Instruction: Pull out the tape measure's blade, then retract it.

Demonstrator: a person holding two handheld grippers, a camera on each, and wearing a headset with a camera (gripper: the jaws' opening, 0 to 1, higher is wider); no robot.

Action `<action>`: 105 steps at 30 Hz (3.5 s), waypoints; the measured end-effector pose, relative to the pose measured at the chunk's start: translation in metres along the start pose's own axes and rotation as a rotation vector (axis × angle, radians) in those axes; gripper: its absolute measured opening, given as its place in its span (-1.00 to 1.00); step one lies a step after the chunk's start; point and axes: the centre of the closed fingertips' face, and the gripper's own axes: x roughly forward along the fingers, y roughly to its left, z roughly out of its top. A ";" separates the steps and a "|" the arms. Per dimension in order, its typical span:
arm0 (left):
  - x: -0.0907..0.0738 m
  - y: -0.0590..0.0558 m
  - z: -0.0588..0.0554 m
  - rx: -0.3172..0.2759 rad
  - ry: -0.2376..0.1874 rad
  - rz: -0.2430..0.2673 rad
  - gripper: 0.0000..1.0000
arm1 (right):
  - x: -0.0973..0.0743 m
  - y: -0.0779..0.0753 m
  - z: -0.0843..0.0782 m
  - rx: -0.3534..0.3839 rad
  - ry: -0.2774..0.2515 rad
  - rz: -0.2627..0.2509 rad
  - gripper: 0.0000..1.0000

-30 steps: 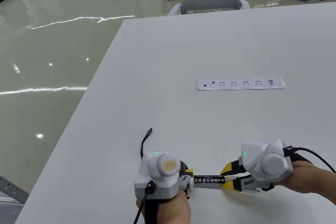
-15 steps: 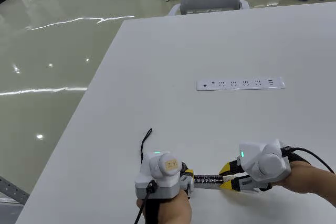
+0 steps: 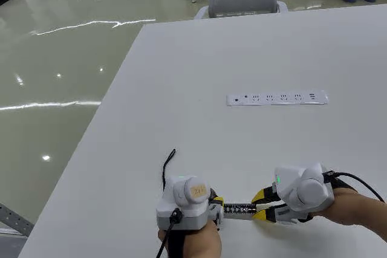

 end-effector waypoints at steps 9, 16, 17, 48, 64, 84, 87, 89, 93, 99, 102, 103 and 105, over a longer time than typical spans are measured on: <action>0.000 0.000 0.000 0.000 -0.003 -0.009 0.11 | 0.002 0.001 0.002 -0.001 -0.002 0.001 -0.72; 0.000 0.000 0.000 0.004 -0.002 -0.014 0.11 | 0.003 0.001 0.002 0.002 -0.004 0.004 -0.73; 0.000 0.000 0.000 0.005 -0.002 -0.015 0.11 | 0.004 0.001 0.003 0.002 -0.003 0.004 -0.73; -0.002 0.001 -0.001 0.007 -0.001 -0.026 0.11 | 0.011 0.003 0.009 -0.002 -0.004 0.003 -0.73; -0.002 0.001 -0.002 0.005 0.000 -0.029 0.11 | 0.013 0.003 0.013 -0.001 -0.007 0.002 -0.73; -0.002 0.002 -0.002 -0.011 -0.002 -0.052 0.11 | 0.020 0.004 0.020 -0.007 -0.010 0.004 -0.73; -0.002 0.002 -0.001 -0.013 -0.002 -0.055 0.11 | 0.021 0.003 0.022 -0.009 -0.011 0.004 -0.73; -0.003 0.002 -0.001 -0.013 -0.002 -0.057 0.11 | 0.022 0.004 0.023 -0.010 -0.011 0.005 -0.73; -0.003 0.002 -0.001 -0.015 -0.003 -0.058 0.11 | 0.024 0.004 0.023 -0.006 -0.012 0.004 -0.73; -0.003 0.002 -0.001 -0.018 -0.003 -0.060 0.11 | 0.025 0.003 0.025 -0.005 -0.013 0.001 -0.73; -0.003 0.003 -0.001 -0.023 -0.002 -0.063 0.11 | 0.026 0.002 0.026 -0.008 -0.013 0.000 -0.73; -0.003 0.003 0.000 -0.024 -0.002 -0.063 0.11 | 0.027 0.002 0.026 -0.007 -0.013 0.000 -0.73; -0.003 0.003 0.000 -0.025 -0.002 -0.063 0.11 | 0.028 0.002 0.027 -0.010 -0.013 0.001 -0.73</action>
